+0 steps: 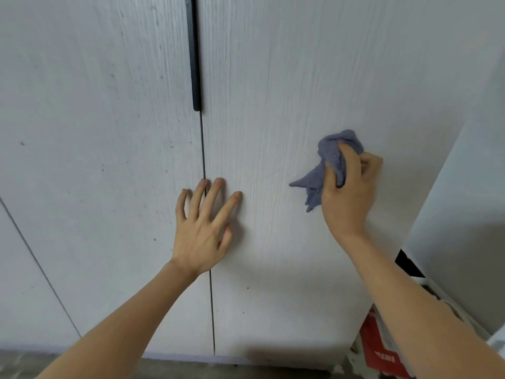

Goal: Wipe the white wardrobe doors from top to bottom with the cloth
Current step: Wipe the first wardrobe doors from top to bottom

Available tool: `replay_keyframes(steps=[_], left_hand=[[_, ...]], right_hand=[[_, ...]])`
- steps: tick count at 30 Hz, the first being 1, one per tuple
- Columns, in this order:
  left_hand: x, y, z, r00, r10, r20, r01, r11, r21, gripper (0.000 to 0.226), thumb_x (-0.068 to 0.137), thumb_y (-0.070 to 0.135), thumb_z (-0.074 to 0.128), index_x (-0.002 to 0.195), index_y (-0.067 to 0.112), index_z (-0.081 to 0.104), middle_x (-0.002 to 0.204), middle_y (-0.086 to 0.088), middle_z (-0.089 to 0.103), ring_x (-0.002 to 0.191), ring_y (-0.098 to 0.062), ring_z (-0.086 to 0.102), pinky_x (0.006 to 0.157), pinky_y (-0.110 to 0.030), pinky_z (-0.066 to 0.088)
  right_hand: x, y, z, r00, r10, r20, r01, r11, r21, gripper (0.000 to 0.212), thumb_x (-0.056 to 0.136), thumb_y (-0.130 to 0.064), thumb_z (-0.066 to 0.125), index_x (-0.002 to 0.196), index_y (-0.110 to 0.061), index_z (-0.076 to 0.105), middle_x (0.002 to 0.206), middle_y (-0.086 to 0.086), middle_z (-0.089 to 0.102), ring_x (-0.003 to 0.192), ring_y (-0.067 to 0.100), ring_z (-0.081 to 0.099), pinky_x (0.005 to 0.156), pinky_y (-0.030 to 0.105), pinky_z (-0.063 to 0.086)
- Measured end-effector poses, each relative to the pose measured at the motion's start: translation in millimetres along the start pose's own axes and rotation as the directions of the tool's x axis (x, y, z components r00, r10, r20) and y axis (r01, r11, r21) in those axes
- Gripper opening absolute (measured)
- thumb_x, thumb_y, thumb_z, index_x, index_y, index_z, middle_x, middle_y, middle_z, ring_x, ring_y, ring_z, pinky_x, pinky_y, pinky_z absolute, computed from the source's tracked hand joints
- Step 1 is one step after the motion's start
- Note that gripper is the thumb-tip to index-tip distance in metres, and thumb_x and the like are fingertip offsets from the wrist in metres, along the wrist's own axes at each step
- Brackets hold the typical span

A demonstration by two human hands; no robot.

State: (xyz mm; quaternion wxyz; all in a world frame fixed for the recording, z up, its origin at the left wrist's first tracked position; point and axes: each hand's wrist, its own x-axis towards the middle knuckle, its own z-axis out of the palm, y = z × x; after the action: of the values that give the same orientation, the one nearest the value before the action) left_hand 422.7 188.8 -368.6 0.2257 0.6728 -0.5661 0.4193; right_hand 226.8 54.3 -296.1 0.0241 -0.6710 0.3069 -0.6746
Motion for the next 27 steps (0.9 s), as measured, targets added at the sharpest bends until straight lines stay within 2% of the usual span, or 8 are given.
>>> replay_keyframes(steps=[3,7,11,15,18,21,25,27], left_hand=[[0.2,-12.0,-4.5,0.997,-0.073,0.017,0.073,0.997,-0.010,0.057,0.083,0.027,0.041,0.139,0.020,0.039,0.147,-0.017,0.030,0.134,-0.039,0.028,0.106,-0.055,0.021],[-8.5,-23.5,-6.2,0.989,-0.138,0.051,0.140,0.990,-0.033,0.059,0.083,0.029,0.039,0.141,0.017,0.035,0.149,-0.019,0.028,0.136,-0.040,0.025,0.106,-0.055,0.024],[-19.4,-32.7,-6.8,0.983,-0.169,0.069,0.174,0.982,-0.067,0.058,0.084,0.030,0.038,0.140,0.015,0.035,0.148,-0.020,0.028,0.135,-0.042,0.025,0.104,-0.055,0.028],[-37.9,-35.7,1.6,0.972,-0.214,0.098,0.222,0.972,-0.074,0.058,0.085,0.029,0.036,0.141,0.013,0.034,0.148,-0.020,0.028,0.136,-0.042,0.024,0.103,-0.056,0.030],[-48.4,-34.5,9.5,0.970,-0.223,0.093,0.230,0.971,-0.068,0.059,0.085,0.029,0.035,0.141,0.012,0.033,0.148,-0.020,0.026,0.136,-0.042,0.022,0.105,-0.056,0.027],[-59.4,-34.0,19.8,0.973,-0.218,0.082,0.222,0.974,-0.051,0.059,0.086,0.029,0.036,0.142,0.013,0.030,0.149,-0.019,0.023,0.136,-0.042,0.020,0.106,-0.056,0.025],[-77.9,-42.1,30.6,0.979,-0.174,0.105,0.178,0.984,-0.030,0.059,0.086,0.026,0.036,0.143,0.015,0.028,0.150,-0.017,0.019,0.137,-0.042,0.018,0.105,-0.058,0.025],[-83.3,-48.4,34.8,0.985,-0.145,0.097,0.147,0.989,-0.010,0.059,0.087,0.025,0.038,0.144,0.016,0.028,0.151,-0.016,0.018,0.138,-0.041,0.017,0.105,-0.060,0.025]], right_hand=[[-32.2,-5.4,16.7,0.935,-0.308,0.176,0.330,0.936,-0.118,0.040,0.080,-0.011,0.060,0.117,-0.024,0.052,0.102,0.005,0.042,0.078,0.024,0.056,0.058,0.026,0.044],[-82.8,2.8,22.2,0.680,-0.481,0.553,0.619,0.781,-0.081,0.060,0.057,-0.010,0.084,0.109,-0.030,0.063,0.091,-0.002,0.045,0.068,0.024,0.058,0.041,0.026,0.046],[-40.4,-22.2,15.5,0.794,-0.474,0.380,0.559,0.816,-0.150,0.041,0.068,-0.008,0.073,0.106,-0.023,0.070,0.085,0.005,0.055,0.063,0.021,0.055,0.049,0.025,0.047],[2.7,-42.8,30.5,0.934,-0.341,0.109,0.349,0.935,-0.067,0.036,0.088,-0.015,0.049,0.122,-0.012,0.062,0.104,0.001,0.034,0.079,0.018,0.047,0.056,0.025,0.042],[-41.9,-38.2,50.6,0.861,-0.470,0.196,0.501,0.851,-0.160,0.040,0.083,-0.008,0.052,0.120,-0.014,0.063,0.101,0.004,0.036,0.076,0.029,0.053,0.050,0.026,0.041],[-120.8,-10.7,62.6,0.712,-0.559,0.424,0.653,0.749,-0.110,0.046,0.073,-0.006,0.055,0.115,-0.022,0.066,0.097,0.002,0.040,0.078,0.026,0.044,0.039,0.026,0.042],[-184.4,18.8,58.4,0.478,-0.524,0.705,0.710,0.703,0.041,0.067,0.044,-0.004,0.084,0.105,-0.024,0.066,0.092,0.000,0.047,0.071,0.021,0.052,0.038,0.021,0.036],[-177.6,14.0,55.8,0.515,-0.519,0.683,0.672,0.739,0.054,0.061,0.049,-0.006,0.086,0.105,-0.023,0.069,0.093,0.000,0.042,0.070,0.022,0.055,0.038,0.022,0.036]])
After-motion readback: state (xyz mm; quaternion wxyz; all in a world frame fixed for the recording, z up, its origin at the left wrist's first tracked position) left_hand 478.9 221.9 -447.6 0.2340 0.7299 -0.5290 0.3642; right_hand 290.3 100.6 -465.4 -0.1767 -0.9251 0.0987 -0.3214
